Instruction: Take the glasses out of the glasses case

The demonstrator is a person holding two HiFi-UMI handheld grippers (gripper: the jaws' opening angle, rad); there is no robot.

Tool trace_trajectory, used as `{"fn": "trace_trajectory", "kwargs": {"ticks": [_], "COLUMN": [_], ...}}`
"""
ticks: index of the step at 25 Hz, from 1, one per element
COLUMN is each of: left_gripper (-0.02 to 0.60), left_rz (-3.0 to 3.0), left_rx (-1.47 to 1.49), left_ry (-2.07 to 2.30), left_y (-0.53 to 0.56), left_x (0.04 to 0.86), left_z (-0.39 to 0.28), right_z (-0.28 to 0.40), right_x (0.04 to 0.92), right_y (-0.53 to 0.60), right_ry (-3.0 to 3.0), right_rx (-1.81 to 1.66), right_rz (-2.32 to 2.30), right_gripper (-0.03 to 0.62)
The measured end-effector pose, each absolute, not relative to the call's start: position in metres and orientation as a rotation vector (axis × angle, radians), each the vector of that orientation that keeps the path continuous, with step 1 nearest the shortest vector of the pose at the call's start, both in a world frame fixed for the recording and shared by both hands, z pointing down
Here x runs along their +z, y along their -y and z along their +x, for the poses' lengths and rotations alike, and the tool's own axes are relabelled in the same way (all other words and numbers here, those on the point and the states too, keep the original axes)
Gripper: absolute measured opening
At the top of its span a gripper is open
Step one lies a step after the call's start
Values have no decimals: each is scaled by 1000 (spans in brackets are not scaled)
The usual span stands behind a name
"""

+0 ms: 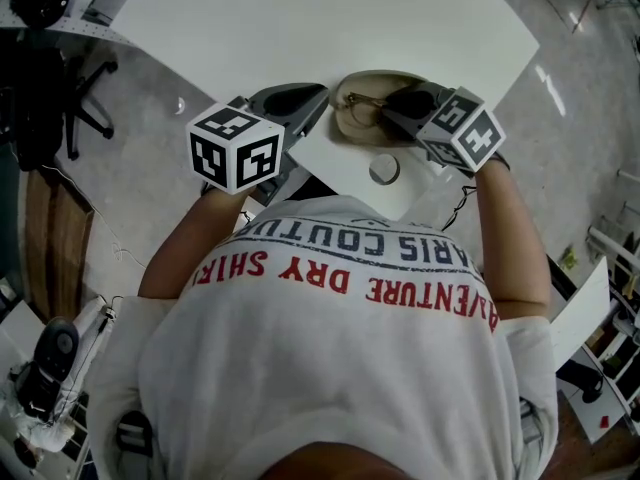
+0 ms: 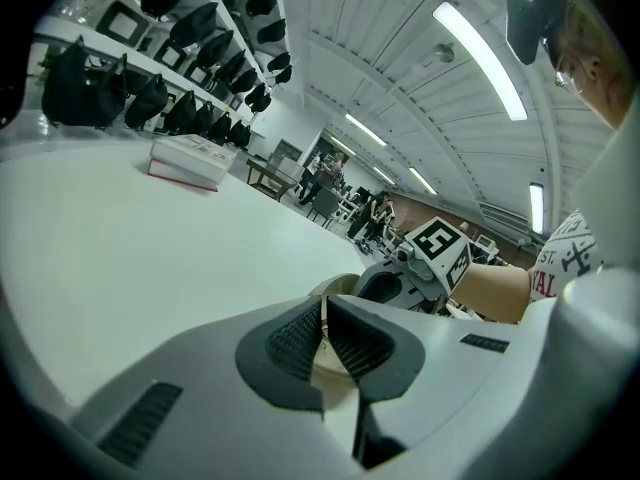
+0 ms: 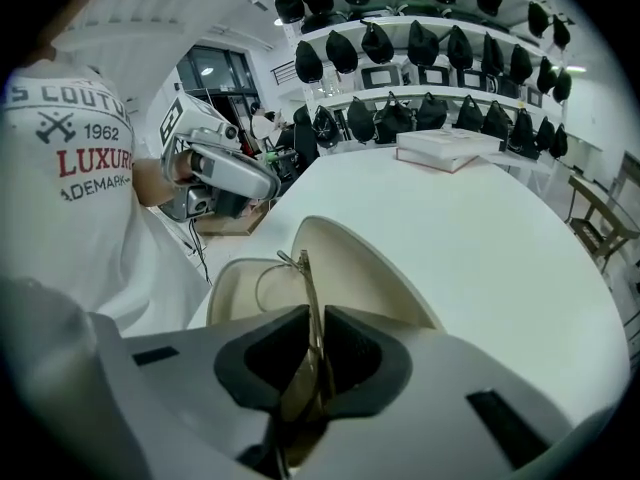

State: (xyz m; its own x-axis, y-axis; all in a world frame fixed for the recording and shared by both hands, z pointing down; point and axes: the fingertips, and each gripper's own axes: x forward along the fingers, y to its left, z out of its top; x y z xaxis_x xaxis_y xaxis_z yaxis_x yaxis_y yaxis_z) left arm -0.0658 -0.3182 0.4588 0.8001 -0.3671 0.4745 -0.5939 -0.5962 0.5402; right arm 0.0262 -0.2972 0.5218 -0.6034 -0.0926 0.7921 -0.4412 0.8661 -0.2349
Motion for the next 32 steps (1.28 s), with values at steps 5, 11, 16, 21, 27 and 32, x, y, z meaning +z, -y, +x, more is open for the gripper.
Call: {"fn": "trace_trajectory", "kwargs": {"ticks": [5, 11, 16, 21, 27, 32], "left_gripper": [38, 38, 38, 38, 38, 38], "left_rz": [2263, 2266, 2266, 2271, 2259, 2264], "left_rx": [417, 417, 407, 401, 402, 373], "left_ry": [708, 712, 729, 743, 782, 823], "left_y": [326, 328, 330, 325, 327, 329], "left_x": [459, 466, 462, 459, 463, 449], "left_z": [-72, -80, -83, -85, -94, -102], "right_z": [19, 10, 6, 4, 1, 1], "right_x": [522, 527, 521, 513, 506, 479], "right_y": [301, 300, 299, 298, 308, 318], "right_ry": [2177, 2180, 2176, 2165, 2162, 2213], "right_rx": [512, 464, 427, 338, 219, 197], "right_rz": [340, 307, 271, 259, 262, 339], "right_gripper": [45, 34, 32, 32, 32, 32]}}
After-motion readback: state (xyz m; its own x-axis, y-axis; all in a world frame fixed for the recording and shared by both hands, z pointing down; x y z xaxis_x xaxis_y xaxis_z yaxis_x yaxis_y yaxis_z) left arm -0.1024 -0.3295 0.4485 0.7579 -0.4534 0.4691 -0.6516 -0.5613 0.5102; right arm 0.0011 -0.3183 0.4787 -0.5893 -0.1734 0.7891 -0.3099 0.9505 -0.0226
